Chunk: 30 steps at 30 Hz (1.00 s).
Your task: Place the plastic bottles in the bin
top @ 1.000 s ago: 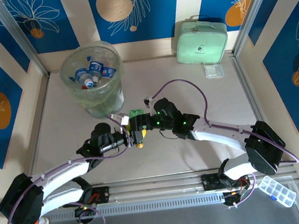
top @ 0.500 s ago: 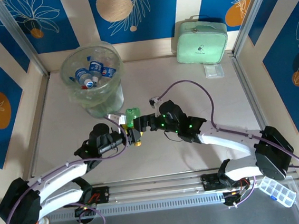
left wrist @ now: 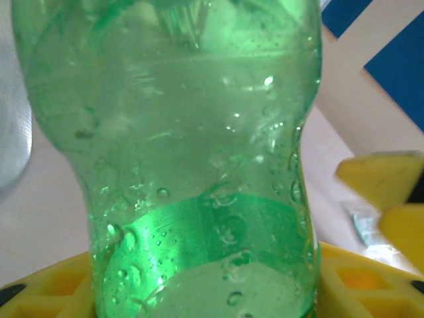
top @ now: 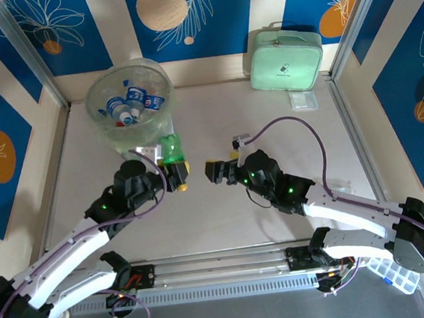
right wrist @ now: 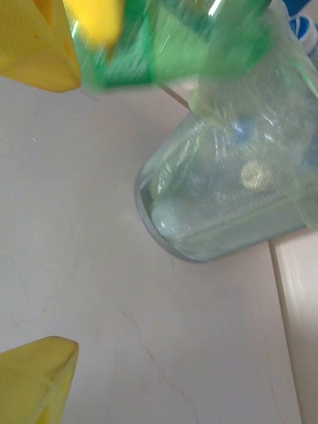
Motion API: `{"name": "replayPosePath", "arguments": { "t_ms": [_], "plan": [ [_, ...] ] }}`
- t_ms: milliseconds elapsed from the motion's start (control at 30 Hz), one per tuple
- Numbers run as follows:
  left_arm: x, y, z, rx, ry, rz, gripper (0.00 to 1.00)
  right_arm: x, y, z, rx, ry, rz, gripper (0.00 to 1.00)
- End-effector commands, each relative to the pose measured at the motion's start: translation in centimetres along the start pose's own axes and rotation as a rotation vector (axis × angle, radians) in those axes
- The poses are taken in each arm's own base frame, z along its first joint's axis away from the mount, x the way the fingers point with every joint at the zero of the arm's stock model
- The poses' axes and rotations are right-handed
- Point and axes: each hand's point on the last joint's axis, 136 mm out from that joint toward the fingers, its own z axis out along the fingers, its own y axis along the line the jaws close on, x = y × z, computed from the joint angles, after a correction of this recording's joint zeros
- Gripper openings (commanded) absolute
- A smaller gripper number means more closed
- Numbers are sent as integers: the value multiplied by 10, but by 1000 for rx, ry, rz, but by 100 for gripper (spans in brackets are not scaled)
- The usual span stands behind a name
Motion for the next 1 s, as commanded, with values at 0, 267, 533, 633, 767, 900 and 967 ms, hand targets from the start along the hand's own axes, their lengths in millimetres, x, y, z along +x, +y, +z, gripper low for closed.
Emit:
{"name": "replayPosePath", "arguments": {
  "t_ms": [0,267,533,633,767,900,967],
  "plan": [
    [-53,-18,-28,-24,-72,56,24,-1,-12,3,70,-35,-32,95],
    [-167,-2,-35,-282,-147,-41,22,15,-23,25,152,19,-80,94],
    [-224,61,-41,-537,-124,-123,22,26,-23,39,180,64,-119,94],
    [-229,73,-39,-576,-97,-153,22,30,-19,43,182,83,-136,94],
    [-228,106,-42,-673,-58,-172,22,34,-18,47,192,96,-154,94],
    [-235,128,-40,-670,-53,-199,25,38,-14,50,188,108,-167,94],
    [-236,129,-28,-638,-15,-197,28,40,-11,51,185,114,-180,95]
  ]
}}
